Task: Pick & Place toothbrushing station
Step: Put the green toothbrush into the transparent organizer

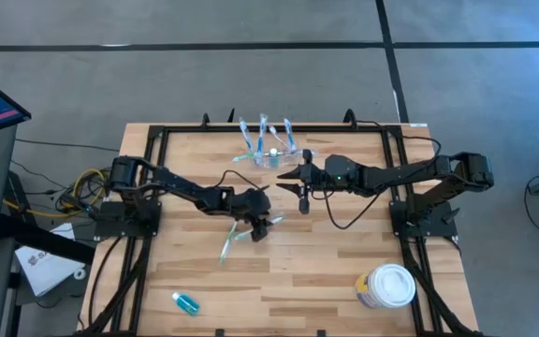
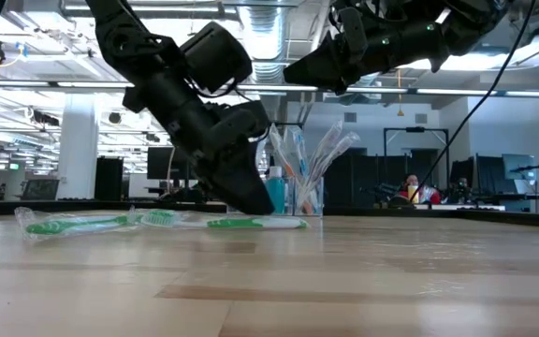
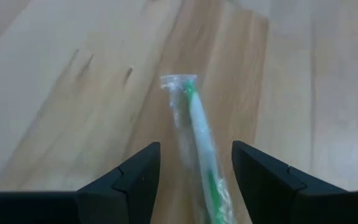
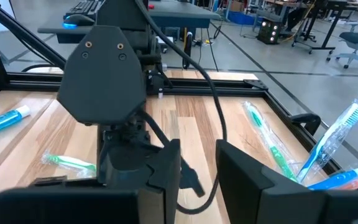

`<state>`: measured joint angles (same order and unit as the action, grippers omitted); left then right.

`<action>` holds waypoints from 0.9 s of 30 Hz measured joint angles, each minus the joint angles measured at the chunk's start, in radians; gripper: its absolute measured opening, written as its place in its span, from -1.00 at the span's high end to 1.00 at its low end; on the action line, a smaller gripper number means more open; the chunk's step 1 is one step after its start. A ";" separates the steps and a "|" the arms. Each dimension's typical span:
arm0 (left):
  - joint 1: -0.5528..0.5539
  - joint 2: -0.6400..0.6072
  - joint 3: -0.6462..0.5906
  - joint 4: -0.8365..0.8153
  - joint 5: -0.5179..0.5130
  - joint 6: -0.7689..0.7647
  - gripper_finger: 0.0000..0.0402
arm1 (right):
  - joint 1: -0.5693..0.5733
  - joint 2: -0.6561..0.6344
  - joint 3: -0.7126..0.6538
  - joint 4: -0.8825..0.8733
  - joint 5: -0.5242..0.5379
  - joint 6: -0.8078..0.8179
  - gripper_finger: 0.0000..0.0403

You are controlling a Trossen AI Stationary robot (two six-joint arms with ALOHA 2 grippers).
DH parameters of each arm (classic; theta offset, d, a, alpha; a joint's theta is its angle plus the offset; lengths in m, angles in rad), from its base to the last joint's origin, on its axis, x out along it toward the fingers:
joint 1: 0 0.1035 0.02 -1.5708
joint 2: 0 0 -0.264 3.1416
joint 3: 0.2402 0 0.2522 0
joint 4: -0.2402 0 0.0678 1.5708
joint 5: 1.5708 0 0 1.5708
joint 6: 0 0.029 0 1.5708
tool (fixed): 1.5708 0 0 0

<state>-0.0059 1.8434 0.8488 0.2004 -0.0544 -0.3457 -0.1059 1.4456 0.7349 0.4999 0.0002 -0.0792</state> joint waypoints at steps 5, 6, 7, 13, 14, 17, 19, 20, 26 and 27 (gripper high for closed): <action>-0.006 -0.003 0.000 -0.004 0.009 -0.002 0.03 | 0.000 0.000 0.000 0.001 0.000 -0.002 0.54; -0.009 -0.002 0.000 -0.007 0.009 -0.002 0.03 | 0.000 0.000 0.000 0.001 0.000 -0.002 0.54; -0.014 0.003 0.000 -0.002 0.008 -0.002 0.04 | 0.000 0.000 0.000 0.001 0.000 -0.002 0.54; -0.017 0.033 0.002 0.009 -0.018 -0.002 0.05 | 0.000 0.000 0.000 0.001 0.000 -0.001 0.54; -0.017 0.033 0.002 0.009 -0.026 -0.004 0.05 | 0.000 0.000 0.000 0.001 0.000 -0.001 0.54; -0.016 0.023 0.000 -0.001 -0.033 -0.037 0.13 | 0.000 0.000 0.000 0.001 0.000 0.000 0.54; -0.015 0.023 0.000 -0.003 -0.040 -0.027 0.26 | 0.000 0.000 0.000 0.001 0.000 0.001 0.54; -0.015 0.023 0.000 -0.004 -0.043 -0.022 0.33 | 0.000 0.000 0.000 0.001 0.000 0.001 0.54; -0.022 0.032 -0.007 0.001 -0.061 -0.039 0.77 | 0.000 0.000 0.000 0.001 0.000 0.001 0.54; -0.021 0.032 -0.007 0.001 -0.061 -0.049 0.85 | 0.000 0.000 0.000 0.001 0.000 0.001 0.54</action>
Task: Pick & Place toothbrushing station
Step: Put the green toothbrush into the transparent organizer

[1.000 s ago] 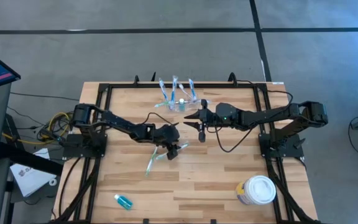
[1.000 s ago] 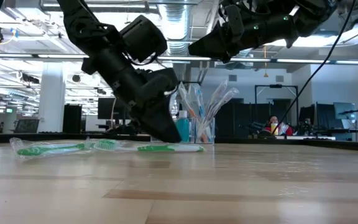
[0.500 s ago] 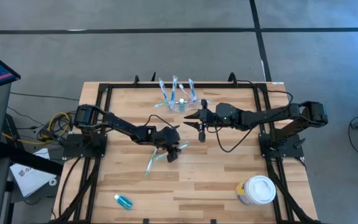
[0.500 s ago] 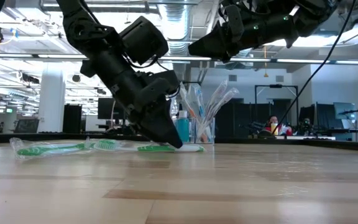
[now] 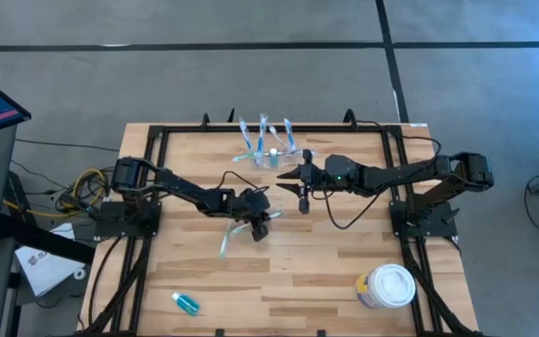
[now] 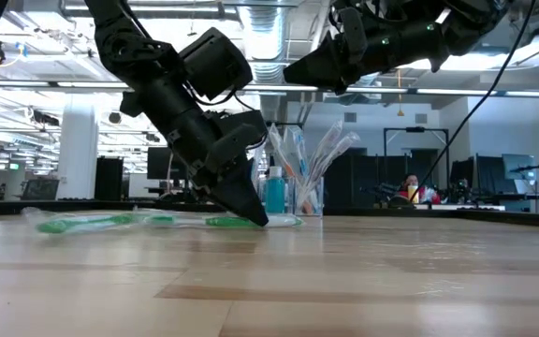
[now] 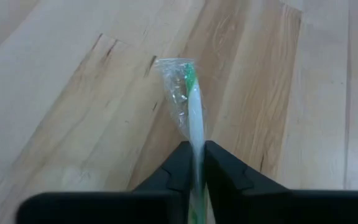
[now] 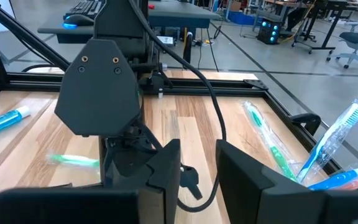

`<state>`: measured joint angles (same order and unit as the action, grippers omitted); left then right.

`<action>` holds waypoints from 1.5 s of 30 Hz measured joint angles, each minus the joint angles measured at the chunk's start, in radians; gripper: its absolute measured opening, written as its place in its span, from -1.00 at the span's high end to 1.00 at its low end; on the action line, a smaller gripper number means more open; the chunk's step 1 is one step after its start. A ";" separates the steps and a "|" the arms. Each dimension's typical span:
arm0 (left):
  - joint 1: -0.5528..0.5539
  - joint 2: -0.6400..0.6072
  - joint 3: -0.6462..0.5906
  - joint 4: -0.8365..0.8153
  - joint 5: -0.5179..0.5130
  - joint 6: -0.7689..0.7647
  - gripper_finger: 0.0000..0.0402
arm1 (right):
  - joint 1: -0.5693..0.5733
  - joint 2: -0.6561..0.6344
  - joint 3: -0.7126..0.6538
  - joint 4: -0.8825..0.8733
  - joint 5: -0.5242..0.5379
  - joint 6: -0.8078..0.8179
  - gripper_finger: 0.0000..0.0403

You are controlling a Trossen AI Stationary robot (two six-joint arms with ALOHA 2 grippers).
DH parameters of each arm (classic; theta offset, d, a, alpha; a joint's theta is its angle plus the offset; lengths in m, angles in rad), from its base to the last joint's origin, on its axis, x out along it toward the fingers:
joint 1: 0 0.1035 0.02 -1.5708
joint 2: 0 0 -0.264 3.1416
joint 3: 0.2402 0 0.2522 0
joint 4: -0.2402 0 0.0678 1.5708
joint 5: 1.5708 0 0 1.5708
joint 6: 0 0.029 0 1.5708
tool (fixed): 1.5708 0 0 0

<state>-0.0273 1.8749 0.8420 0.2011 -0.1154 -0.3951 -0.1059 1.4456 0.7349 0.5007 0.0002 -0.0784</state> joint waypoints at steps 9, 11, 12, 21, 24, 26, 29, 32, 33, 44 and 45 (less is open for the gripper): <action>0.006 -0.044 -0.006 0.000 0.019 -0.035 0.95 | 0.014 0.000 0.000 -0.003 0.000 -0.034 0.54; 0.015 -0.061 -0.005 -0.006 0.019 -0.049 0.95 | 0.035 0.000 0.000 -0.003 0.000 -0.081 0.54; 0.018 -0.065 -0.005 0.003 0.019 -0.053 0.95 | 0.048 0.000 0.000 -0.002 0.000 -0.107 0.54; 0.045 -0.177 -0.004 0.002 0.019 -0.057 0.95 | 0.150 0.000 0.018 0.033 0.000 -0.268 0.54; 0.053 -0.216 -0.004 -0.004 0.039 -0.058 0.95 | 0.181 0.000 0.031 0.031 0.000 -0.299 0.54; 0.061 -0.242 -0.004 0.001 0.048 -0.058 0.95 | 0.204 0.000 0.038 0.031 0.002 -0.317 0.54; 0.071 -0.276 -0.004 0.000 0.053 -0.058 0.95 | 0.243 0.000 0.041 0.027 0.050 -0.350 0.54; 0.086 -0.305 -0.004 -0.003 0.071 -0.059 0.95 | 0.295 0.000 0.043 0.019 0.166 -0.411 0.54; 0.090 -0.314 -0.004 0.002 0.073 -0.058 0.95 | 0.312 0.000 0.043 0.013 0.202 -0.433 0.54; 0.141 -0.361 -0.004 0.027 0.178 -0.128 0.95 | 0.441 0.000 0.043 0.008 0.492 -0.625 0.54; 0.143 -0.362 -0.004 0.027 0.186 -0.139 0.95 | 0.449 0.000 0.043 0.007 0.507 -0.636 0.54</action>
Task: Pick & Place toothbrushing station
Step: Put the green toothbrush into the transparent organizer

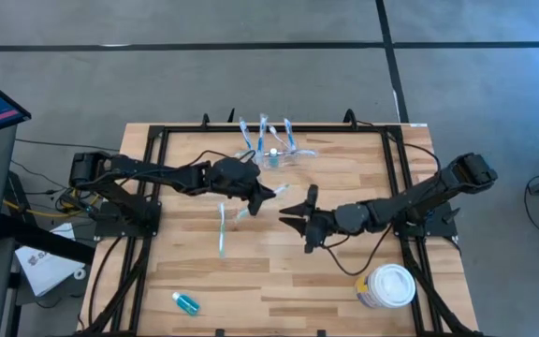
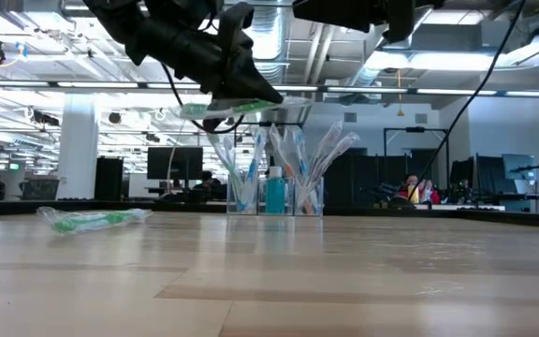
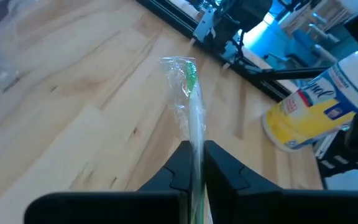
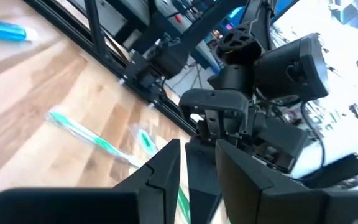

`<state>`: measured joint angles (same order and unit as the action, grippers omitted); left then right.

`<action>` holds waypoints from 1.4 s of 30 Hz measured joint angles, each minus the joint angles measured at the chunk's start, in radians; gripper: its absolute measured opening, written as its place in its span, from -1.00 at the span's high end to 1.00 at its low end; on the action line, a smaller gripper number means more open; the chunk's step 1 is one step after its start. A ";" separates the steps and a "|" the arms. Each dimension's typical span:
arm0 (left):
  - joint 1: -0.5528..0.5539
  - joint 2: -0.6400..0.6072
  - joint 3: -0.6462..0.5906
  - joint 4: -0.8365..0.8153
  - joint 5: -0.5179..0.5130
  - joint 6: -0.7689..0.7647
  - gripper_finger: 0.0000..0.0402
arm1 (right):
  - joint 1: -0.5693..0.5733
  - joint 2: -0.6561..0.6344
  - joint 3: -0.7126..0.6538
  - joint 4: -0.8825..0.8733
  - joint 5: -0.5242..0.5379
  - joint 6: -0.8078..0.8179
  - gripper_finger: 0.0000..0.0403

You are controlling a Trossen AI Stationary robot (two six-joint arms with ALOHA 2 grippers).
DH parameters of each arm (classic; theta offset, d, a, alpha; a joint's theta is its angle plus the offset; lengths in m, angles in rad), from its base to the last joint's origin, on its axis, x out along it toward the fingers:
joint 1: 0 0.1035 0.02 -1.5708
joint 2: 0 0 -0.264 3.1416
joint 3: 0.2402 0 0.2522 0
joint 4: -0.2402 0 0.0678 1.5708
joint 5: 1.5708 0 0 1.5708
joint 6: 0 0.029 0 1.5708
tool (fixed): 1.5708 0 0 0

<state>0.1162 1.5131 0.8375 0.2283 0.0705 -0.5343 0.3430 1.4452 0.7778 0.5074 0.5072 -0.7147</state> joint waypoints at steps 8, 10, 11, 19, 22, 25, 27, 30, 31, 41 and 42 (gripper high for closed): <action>0.036 0.000 0.000 0.066 0.110 -0.075 0.94 | 0.047 0.051 0.070 -0.068 0.107 -0.090 0.54; 0.045 0.000 0.000 0.095 0.146 -0.095 0.94 | 0.056 0.097 0.107 -0.079 0.152 -0.141 0.54; 0.050 0.000 0.000 0.102 0.162 -0.101 0.94 | 0.057 0.122 0.125 -0.074 0.182 -0.161 0.54; 0.091 0.000 0.000 0.130 0.237 -0.171 0.94 | 0.078 0.284 0.247 -0.075 0.362 -0.319 0.54; 0.099 0.000 0.000 0.142 0.259 -0.210 0.94 | 0.076 0.336 0.292 -0.076 0.435 -0.394 0.54; 0.106 0.000 0.001 0.164 0.303 -0.244 0.94 | 0.071 0.377 0.326 -0.083 0.472 -0.451 0.54; 0.106 0.000 0.001 0.170 0.322 -0.260 0.94 | 0.061 0.410 0.351 -0.076 0.473 -0.471 0.54; 0.106 0.000 0.001 0.188 0.361 -0.277 0.94 | 0.054 0.445 0.379 -0.076 0.489 -0.502 0.54; 0.106 0.000 0.001 0.187 0.370 -0.283 0.94 | 0.051 0.452 0.384 -0.075 0.496 -0.514 0.54; 0.104 0.000 0.001 0.208 0.426 -0.321 0.93 | 0.022 0.482 0.416 -0.054 0.546 -0.545 0.54; 0.103 0.000 0.001 0.210 0.426 -0.325 0.93 | 0.018 0.482 0.416 -0.052 0.546 -0.544 0.54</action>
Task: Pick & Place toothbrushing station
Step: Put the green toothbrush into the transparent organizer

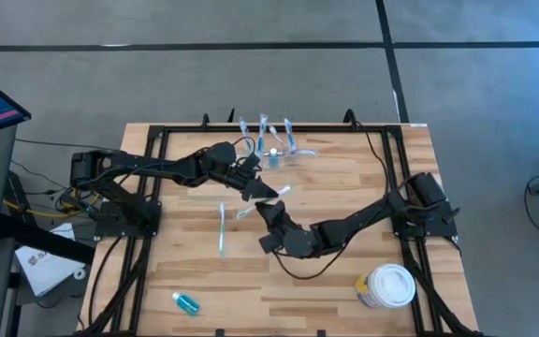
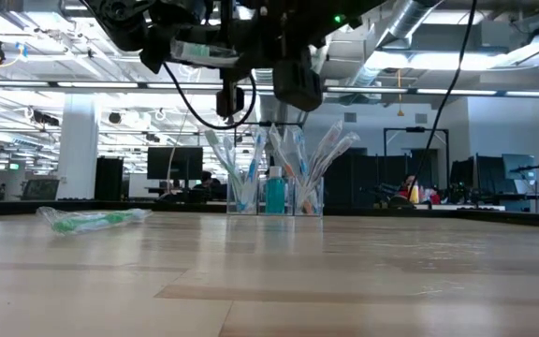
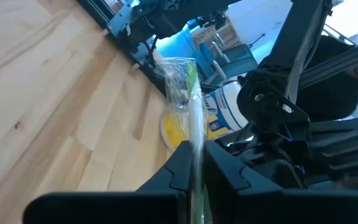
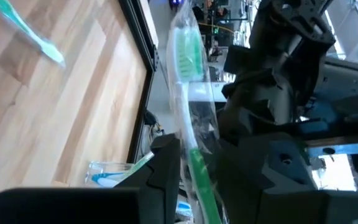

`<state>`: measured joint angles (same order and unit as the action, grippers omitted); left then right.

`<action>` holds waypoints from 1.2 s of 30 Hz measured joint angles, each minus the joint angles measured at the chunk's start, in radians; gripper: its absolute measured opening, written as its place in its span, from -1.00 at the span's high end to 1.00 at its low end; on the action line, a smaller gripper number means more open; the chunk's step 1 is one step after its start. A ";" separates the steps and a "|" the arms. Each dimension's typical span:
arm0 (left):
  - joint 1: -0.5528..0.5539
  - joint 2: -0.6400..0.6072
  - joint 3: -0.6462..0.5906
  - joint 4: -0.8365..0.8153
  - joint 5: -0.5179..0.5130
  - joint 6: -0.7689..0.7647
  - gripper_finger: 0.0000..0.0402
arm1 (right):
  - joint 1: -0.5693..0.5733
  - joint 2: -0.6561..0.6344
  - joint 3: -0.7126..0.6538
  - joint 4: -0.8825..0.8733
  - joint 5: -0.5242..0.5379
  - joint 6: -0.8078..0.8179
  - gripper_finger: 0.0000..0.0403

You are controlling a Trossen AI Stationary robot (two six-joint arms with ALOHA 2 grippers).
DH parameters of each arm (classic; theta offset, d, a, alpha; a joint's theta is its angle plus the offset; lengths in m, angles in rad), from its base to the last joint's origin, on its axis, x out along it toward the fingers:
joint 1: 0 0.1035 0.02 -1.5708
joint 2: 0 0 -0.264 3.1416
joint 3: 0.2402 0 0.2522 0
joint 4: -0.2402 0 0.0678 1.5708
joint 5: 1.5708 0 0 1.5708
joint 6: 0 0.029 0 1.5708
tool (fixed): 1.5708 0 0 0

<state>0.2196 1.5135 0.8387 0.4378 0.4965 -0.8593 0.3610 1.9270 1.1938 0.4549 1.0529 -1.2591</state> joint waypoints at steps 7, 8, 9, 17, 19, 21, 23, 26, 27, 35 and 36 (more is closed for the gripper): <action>0.000 0.000 0.000 0.016 0.010 -0.015 0.93 | -0.019 0.000 0.000 0.001 -0.017 0.001 0.54; 0.000 0.000 0.000 0.016 0.010 -0.017 0.93 | -0.021 0.000 0.000 0.001 -0.028 0.001 0.54; 0.000 0.000 0.000 0.016 0.010 -0.017 0.93 | -0.022 0.000 0.000 0.004 -0.035 0.001 0.54; 0.000 0.000 0.000 0.038 0.011 -0.018 0.93 | -0.037 0.039 0.050 0.002 -0.045 0.002 0.54; 0.000 0.000 0.000 0.035 0.009 -0.017 0.93 | -0.043 0.058 0.063 0.005 -0.042 -0.005 0.55; 0.000 0.000 -0.001 0.030 0.008 -0.015 0.93 | -0.042 0.073 0.073 0.006 -0.037 -0.009 0.59; 0.000 0.001 -0.001 0.029 0.008 -0.012 0.93 | -0.037 0.085 0.080 0.007 -0.029 -0.015 0.66; -0.001 0.002 -0.001 0.024 0.007 -0.012 0.93 | -0.026 0.087 0.084 0.006 -0.027 -0.042 0.83; -0.001 0.003 -0.001 0.020 0.007 -0.013 0.93 | -0.024 0.087 0.086 0.007 -0.033 -0.045 0.90; 0.000 0.004 -0.003 0.027 -0.007 0.026 0.78 | -0.021 0.087 0.084 0.013 -0.014 -0.033 0.96; 0.000 0.003 -0.002 0.048 -0.006 0.038 0.74 | -0.021 0.088 0.082 0.012 -0.014 -0.017 0.96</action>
<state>0.2200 1.5166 0.8367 0.4855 0.4900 -0.8208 0.3403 2.0152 1.2757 0.4673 1.0387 -1.2758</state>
